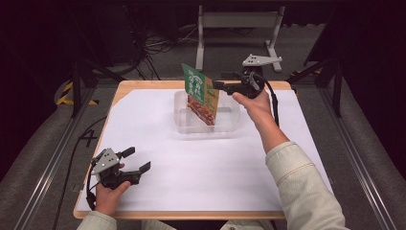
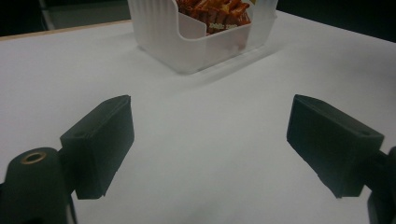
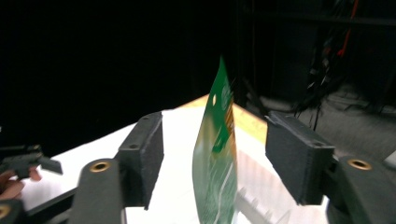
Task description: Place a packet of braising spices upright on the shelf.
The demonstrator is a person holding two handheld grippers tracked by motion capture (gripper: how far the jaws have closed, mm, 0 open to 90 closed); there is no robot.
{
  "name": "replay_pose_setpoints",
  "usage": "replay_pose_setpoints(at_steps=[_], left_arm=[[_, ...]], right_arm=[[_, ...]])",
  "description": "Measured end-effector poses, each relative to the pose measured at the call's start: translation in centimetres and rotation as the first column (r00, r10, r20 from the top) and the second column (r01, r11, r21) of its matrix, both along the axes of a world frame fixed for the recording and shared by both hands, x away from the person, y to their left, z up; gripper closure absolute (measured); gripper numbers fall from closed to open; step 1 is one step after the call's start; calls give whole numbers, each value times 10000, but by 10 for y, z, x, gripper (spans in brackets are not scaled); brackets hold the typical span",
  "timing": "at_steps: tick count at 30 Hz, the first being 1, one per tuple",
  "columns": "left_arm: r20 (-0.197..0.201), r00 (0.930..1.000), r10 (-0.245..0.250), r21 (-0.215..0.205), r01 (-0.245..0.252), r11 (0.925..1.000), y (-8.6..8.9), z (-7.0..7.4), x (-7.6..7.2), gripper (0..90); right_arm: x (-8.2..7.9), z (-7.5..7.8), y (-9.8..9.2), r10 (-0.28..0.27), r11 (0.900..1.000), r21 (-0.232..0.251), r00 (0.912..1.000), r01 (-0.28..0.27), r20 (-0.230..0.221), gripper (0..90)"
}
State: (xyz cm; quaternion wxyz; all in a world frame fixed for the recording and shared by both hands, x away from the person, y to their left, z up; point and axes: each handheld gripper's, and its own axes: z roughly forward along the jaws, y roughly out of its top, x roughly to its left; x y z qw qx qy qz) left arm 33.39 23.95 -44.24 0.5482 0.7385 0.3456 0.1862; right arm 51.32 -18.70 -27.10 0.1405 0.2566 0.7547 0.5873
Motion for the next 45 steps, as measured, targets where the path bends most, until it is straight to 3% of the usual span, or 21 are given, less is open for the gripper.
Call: replay_pose_setpoints(at_steps=[18, 24, 34, 38, 45], left_arm=[[45, 10000, -6, -88, 6, 10000, -1, 2, 3, 153], [49, 10000, -58, -106, 58, 9999, -3, 2, 5, 148], [-4, 9999, -132, -63, 132, 9999, -6, 2, 9, 139], [28, 9999, -137, -37, 137, 9999, -7, 3, 8, 138], [32, 9999, -126, -8, 126, 9999, -7, 3, 8, 139]], right_arm=[[-45, 15, -44, -224, 9997, 24, 9992, 223, 324, 269], [-59, 17, -57, -367, 9990, -238, 9990, 373, 239, 221], [-90, 17, -90, -548, 9982, -212, 9975, 557, 440, 189], [-101, 18, -98, -889, 9945, -503, 9948, 914, 492, 139], [-118, 13, -106, -911, 9932, -654, 9927, 963, 788, 133]])
